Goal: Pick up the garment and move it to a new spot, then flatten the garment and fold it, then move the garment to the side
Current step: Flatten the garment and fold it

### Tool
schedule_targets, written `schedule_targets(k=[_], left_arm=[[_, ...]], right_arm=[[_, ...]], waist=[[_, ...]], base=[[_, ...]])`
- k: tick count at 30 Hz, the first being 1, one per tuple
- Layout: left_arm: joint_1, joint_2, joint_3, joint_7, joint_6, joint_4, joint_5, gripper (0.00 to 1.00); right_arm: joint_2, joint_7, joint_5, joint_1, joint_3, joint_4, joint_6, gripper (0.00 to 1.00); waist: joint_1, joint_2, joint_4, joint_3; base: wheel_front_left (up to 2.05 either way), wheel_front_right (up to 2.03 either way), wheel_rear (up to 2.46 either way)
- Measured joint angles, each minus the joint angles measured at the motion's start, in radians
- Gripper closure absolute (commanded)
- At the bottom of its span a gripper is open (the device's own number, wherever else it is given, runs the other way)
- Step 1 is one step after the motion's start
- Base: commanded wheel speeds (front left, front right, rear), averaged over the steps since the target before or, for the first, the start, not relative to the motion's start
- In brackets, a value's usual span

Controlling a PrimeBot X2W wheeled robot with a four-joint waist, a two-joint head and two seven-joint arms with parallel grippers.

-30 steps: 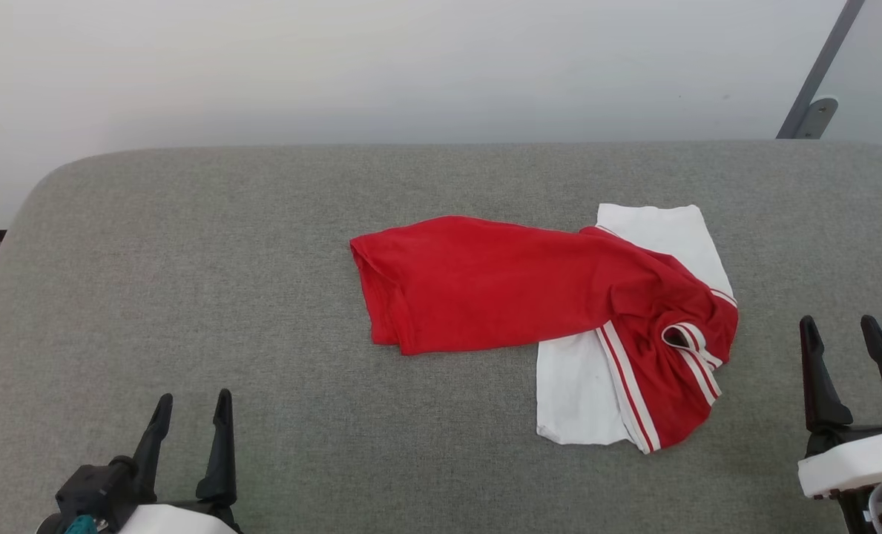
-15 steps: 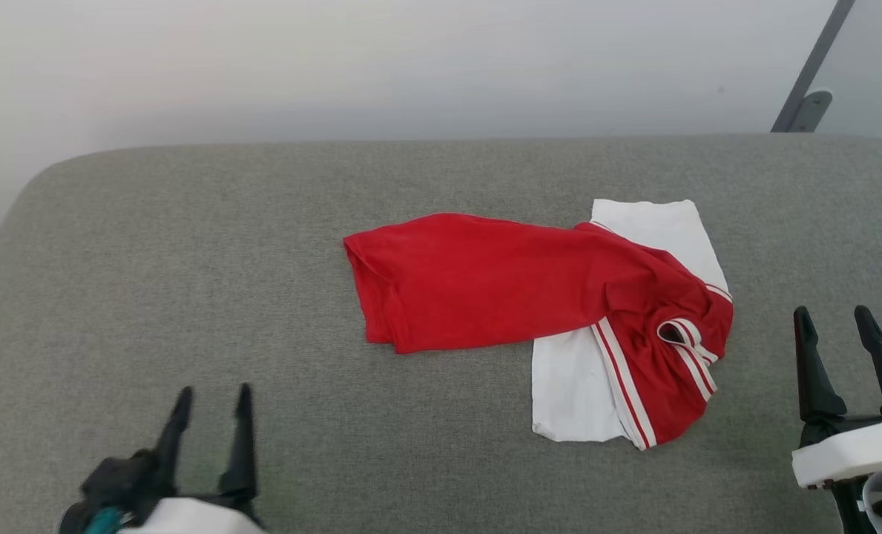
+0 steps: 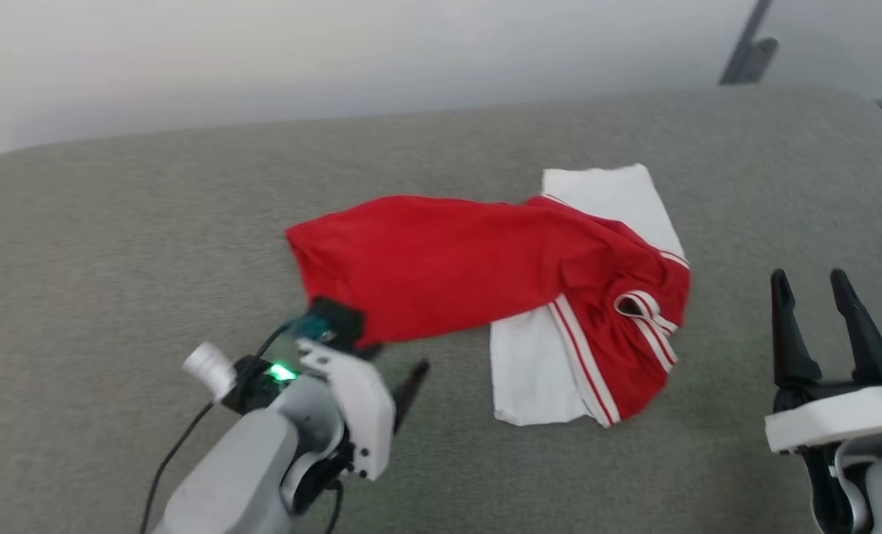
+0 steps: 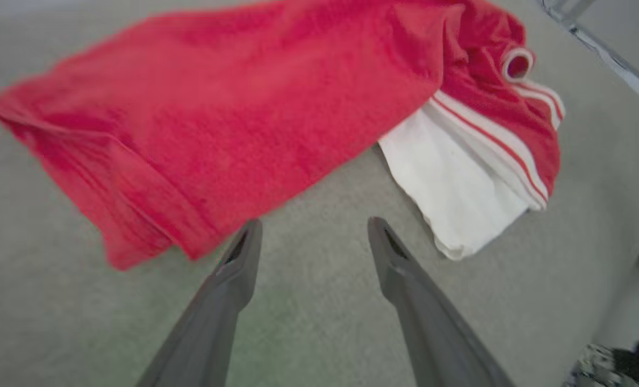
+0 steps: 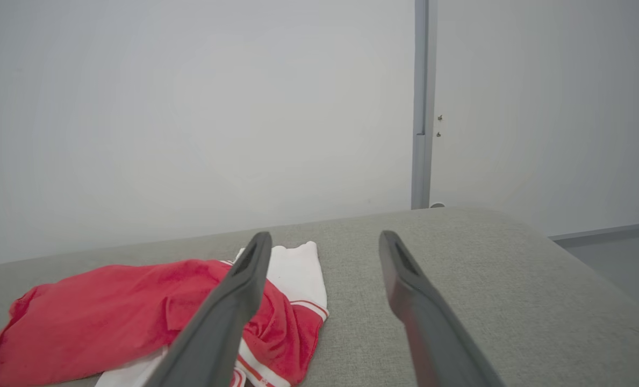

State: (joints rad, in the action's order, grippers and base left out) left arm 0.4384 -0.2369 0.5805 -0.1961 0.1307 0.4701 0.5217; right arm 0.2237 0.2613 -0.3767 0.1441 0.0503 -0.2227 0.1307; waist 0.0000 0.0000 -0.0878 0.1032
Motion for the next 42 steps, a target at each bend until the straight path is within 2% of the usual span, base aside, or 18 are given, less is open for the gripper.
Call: schedule_targets(k=[2, 5, 9, 13, 17, 21, 22, 24, 25, 30, 33, 42], left_arm=[[0.048, -0.007, 0.063, -0.16, 0.0, 0.011, 0.105, 0.0], [0.117, -0.008, 0.095, -0.325, 0.0, 0.0, 0.243, 0.0], [0.174, -0.014, 0.114, -0.447, 0.0, 0.021, 0.31, 0.0], [0.213, -0.003, 0.116, -0.518, -0.017, 0.096, 0.334, 0.0], [0.24, 0.025, 0.086, -0.562, -0.019, 0.143, 0.399, 0.0], [0.266, 0.037, 0.099, -0.592, -0.011, 0.159, 0.412, 0.0], [0.271, 0.038, 0.1, -0.592, -0.007, 0.164, 0.412, 0.04], [0.278, 0.04, 0.1, -0.589, -0.007, 0.177, 0.416, 0.65], [0.282, 0.041, 0.097, -0.585, -0.006, 0.187, 0.422, 1.0], [0.29, 0.034, 0.093, -0.568, -0.001, 0.212, 0.44, 1.0], [0.282, 0.002, 0.093, -0.566, 0.003, 0.197, 0.456, 1.0], [0.206, -0.251, 0.014, -0.599, -0.001, 0.094, 0.512, 1.0]], right_arm=[[-0.009, 0.0, 0.0, 0.011, 0.0, 0.0, 0.0, 0.0], [-0.027, 0.0, 0.0, 0.018, 0.001, -0.002, 0.0, 0.0], [-0.047, 0.0, -0.001, 0.031, 0.0, -0.003, 0.0, 0.0], [-0.064, 0.0, -0.004, 0.048, -0.006, -0.005, 0.0, 0.0], [-0.072, 0.0, -0.01, 0.069, -0.003, -0.004, 0.0, 0.0], [-0.077, 0.0, -0.012, 0.073, 0.013, -0.003, 0.0, 0.0], [-0.08, 0.0, -0.012, 0.074, 0.013, -0.003, 0.0, 0.0], [-0.086, 0.0, -0.012, 0.076, 0.014, -0.004, 0.0, 0.0], [-0.088, 0.0, -0.012, 0.079, 0.013, -0.004, 0.0, 0.0], [-0.09, 0.0, -0.011, 0.083, 0.017, -0.003, 0.0, 0.0], [-0.084, 0.0, -0.011, 0.076, 0.022, -0.003, 0.0, 0.0], [-0.072, 0.0, -0.004, 0.069, 0.017, 0.001, 0.0, 0.0]], waist=[[0.0, 0.0, -0.021, 0.012], [0.0, 0.0, -0.056, 0.034], [0.0, 0.0, -0.104, 0.067], [0.0, 0.0, -0.154, 0.103], [0.0, 0.0, -0.2, 0.138], [0.0, 0.0, -0.229, 0.172], [0.0, 0.0, -0.234, 0.178], [0.0, 0.0, -0.239, 0.188], [0.0, 0.0, -0.239, 0.191], [0.0, 0.0001, -0.214, 0.187], [0.0001, 0.0, -0.185, 0.179], [0.0, 0.0, -0.085, 0.141]], base=[[0.0, 0.0, 0.0], [0.0, 0.0, 0.0], [0.0, 0.0, 0.0], [0.0, 0.0, 0.0], [0.0, 0.0, 0.0], [0.0, 0.0, 0.0], [0.0, 0.0, 0.0], [0.0, 0.0, 0.0], [0.0, 0.0, 0.0], [0.0, 0.0, 0.0], [0.0, 0.0, 0.0], [0.0, 0.0, 0.0]])
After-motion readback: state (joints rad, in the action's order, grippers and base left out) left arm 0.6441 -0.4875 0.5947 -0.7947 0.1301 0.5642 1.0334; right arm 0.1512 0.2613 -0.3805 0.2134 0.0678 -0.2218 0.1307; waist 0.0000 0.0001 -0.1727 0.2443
